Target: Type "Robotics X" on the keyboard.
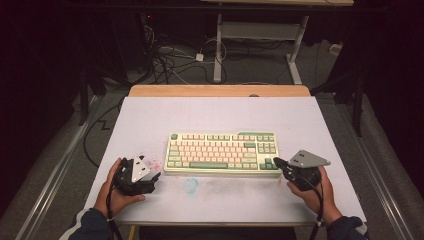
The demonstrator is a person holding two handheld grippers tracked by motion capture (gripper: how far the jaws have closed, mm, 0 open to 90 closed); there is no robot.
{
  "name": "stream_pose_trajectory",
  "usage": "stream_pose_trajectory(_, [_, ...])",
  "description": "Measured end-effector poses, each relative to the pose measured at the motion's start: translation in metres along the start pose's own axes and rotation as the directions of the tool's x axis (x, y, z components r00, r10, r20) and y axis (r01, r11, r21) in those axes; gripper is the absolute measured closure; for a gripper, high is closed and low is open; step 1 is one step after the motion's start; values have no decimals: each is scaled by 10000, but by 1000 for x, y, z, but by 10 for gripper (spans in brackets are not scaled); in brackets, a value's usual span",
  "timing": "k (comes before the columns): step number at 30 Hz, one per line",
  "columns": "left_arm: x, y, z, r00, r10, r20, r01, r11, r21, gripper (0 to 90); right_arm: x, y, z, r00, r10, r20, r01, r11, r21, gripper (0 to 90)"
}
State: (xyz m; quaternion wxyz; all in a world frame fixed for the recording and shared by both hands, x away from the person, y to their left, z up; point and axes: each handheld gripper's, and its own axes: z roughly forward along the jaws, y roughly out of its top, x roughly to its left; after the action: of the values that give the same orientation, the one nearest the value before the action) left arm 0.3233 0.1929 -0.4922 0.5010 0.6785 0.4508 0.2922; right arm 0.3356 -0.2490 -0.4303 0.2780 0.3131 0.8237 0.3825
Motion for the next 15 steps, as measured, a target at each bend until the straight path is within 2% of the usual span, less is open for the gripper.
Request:
stream_pose_trajectory(8, [0,-1,0,10000,21,16,-22,10000,93,208,15,27,32,9960,-594,-666,604,9981,126,900])
stream_pose_trajectory(15, [0,-1,0,9999,107,68,-108,9998,147,208,20,32,51,9931,-730,-922,775,9959,470,900])
